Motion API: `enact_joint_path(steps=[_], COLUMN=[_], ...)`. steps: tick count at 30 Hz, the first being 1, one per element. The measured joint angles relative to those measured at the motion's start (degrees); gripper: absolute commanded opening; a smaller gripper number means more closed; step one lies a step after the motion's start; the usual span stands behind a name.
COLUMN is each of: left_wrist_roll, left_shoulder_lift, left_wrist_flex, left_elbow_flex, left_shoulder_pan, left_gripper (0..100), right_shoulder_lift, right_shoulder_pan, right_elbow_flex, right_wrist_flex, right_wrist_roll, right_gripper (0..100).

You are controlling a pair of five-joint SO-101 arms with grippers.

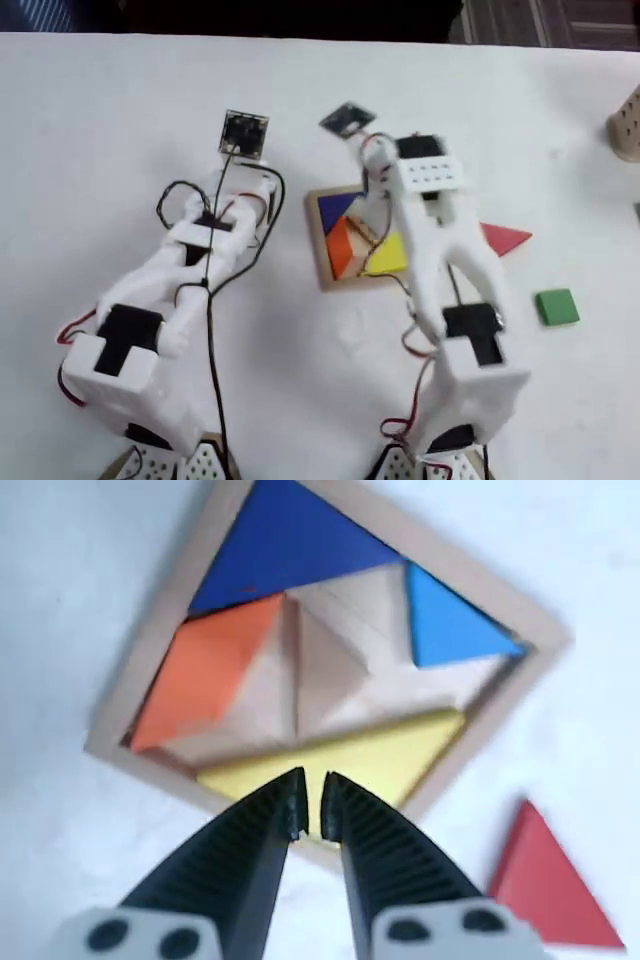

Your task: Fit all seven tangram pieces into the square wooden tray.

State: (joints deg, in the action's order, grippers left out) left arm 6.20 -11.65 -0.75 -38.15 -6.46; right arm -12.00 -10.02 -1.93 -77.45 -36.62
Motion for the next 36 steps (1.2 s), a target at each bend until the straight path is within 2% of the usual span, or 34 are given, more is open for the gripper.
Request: enact_joint_path(steps=[6,9,14,20,26,36], left_wrist_roll=[0.0,0.0,0.0,0.0,0.0,0.0], left_shoulder_lift=[0.0,0.0,0.0,0.0,0.0,0.0], left_wrist_flex=[0.0,0.0,0.0,0.0,0.0,0.0], left_elbow_flex=[0.0,0.0,0.0,0.0,0.0,0.0], left_shoulder_pan=[0.44,0.44,0.53,0.7,0.7,0.7], left_gripper=[2,2,2,2,2,2], right_shoulder_lift=[7.3,7.56,6.15,-3.52,-13.1,-19.52], right_shoulder_pan=[9.49,11.16,4.66,-4.22,-4.92,-4.75], right_elbow_flex=[0.0,0.0,1.58,2.29,2.2,-6.95], right_wrist_flex=[-5.45,-5.8,-5.45,2.99,11.69,9.32], right_wrist_roll=[0.0,0.0,0.0,0.09,0.09,0.0], right_gripper=[2.9,6.6,16.8,17.0,17.3,17.0])
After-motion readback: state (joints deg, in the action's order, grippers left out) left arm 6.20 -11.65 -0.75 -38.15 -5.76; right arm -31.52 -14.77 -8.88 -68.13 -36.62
